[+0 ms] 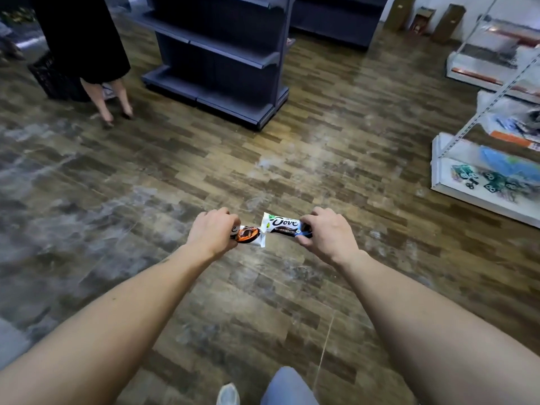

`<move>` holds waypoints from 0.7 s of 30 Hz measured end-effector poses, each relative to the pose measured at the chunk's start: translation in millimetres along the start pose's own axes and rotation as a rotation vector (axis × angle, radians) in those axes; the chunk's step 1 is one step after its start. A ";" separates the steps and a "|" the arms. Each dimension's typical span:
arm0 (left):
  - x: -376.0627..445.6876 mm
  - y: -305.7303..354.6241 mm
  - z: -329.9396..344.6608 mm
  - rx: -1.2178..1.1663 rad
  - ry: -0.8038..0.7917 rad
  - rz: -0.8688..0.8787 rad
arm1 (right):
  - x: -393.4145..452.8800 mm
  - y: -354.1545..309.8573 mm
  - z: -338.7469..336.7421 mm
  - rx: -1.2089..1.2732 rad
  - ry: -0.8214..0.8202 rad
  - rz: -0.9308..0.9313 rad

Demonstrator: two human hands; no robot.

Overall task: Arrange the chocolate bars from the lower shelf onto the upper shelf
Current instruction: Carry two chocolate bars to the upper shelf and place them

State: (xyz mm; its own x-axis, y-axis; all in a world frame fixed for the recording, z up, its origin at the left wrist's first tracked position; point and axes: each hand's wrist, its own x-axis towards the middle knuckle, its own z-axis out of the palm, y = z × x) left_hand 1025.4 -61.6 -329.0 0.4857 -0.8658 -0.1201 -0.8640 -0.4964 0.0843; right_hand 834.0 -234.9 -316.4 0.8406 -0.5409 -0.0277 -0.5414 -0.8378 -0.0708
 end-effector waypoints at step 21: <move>399.7 -133.4 -66.3 0.017 0.027 -0.100 | 458.5 77.0 -11.8 0.027 0.017 -0.129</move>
State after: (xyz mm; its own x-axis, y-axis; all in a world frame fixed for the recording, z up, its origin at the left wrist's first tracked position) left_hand 1343.6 -345.6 -322.6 0.5725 -0.8137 -0.1005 -0.8133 -0.5791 0.0562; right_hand 1177.6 -548.2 -322.8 0.9025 -0.4306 0.0005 -0.4284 -0.8981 -0.0999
